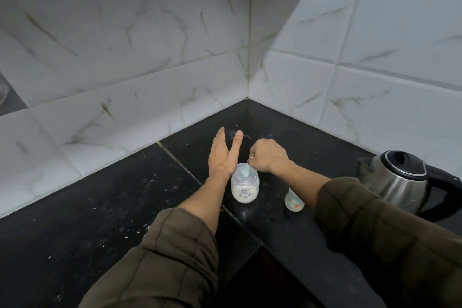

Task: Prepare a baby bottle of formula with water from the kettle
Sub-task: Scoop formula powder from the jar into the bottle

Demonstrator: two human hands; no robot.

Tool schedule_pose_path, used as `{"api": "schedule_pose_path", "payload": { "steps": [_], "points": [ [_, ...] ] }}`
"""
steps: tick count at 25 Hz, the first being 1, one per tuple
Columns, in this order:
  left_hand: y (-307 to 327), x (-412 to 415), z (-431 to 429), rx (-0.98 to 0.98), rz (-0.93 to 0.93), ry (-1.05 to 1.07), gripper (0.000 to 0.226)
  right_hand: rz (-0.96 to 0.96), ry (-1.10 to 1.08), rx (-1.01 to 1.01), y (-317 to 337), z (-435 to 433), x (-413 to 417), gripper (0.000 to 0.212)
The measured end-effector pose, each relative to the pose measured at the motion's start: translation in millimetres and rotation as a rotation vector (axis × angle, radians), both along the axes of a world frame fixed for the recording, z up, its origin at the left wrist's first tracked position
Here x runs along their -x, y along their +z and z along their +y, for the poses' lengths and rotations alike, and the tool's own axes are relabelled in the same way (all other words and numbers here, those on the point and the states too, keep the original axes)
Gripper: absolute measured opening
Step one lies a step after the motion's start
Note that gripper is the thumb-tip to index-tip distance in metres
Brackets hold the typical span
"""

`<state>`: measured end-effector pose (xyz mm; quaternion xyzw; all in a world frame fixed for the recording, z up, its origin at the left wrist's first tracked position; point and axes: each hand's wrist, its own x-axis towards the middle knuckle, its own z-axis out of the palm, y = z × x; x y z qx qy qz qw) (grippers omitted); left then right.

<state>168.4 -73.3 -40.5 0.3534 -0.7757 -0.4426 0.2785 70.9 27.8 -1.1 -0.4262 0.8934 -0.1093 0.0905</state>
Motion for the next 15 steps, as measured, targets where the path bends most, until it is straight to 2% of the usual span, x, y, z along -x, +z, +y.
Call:
{"api": "schedule_pose_path", "payload": {
  "steps": [5,11,15],
  "points": [
    [-16.0,2.1,-14.0,-0.017,-0.004,-0.009,0.083,0.014,0.006,-0.128,-22.0,-12.5,-3.7,0.019],
    [-33.4,6.3,-26.6,-0.044,-0.057,-0.055,0.105,-0.041,0.021,-0.238,-43.2,-27.4,-4.3,0.02],
    [-39.6,9.1,-31.5,-0.051,-0.079,-0.047,0.104,0.004,0.045,-0.292,-43.1,-28.7,-3.1,0.03]
  ]
}}
